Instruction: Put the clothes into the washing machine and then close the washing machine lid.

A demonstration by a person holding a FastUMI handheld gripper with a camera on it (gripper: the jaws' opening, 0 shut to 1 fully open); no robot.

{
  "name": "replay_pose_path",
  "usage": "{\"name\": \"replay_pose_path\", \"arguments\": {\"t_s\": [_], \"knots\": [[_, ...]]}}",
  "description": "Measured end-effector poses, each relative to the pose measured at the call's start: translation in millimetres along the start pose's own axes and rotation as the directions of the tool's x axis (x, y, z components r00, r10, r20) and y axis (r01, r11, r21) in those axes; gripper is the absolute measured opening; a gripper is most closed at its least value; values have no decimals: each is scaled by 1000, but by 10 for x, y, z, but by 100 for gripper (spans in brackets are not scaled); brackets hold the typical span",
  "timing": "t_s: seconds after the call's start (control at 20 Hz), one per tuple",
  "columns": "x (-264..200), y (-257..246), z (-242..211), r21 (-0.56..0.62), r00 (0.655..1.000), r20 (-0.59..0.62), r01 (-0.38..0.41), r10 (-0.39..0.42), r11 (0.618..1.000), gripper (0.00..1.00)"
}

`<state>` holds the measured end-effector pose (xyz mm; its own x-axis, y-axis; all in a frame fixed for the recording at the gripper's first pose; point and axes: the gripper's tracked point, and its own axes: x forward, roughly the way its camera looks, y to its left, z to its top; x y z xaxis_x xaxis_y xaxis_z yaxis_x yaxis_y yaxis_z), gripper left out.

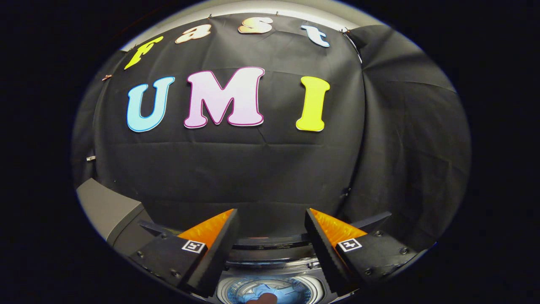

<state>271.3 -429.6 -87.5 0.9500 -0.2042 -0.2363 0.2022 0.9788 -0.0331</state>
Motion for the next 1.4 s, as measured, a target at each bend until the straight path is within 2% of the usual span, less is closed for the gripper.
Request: {"name": "replay_pose_path", "arguments": {"t_s": [0.95,1.25,1.4], "knots": [[-324,-33,-109,6,999,42,-4,3,1000,98],[-509,-9,-149,52,995,88,-43,38,998,99],[-574,27,-159,37,994,100,-52,48,998,99]]}}
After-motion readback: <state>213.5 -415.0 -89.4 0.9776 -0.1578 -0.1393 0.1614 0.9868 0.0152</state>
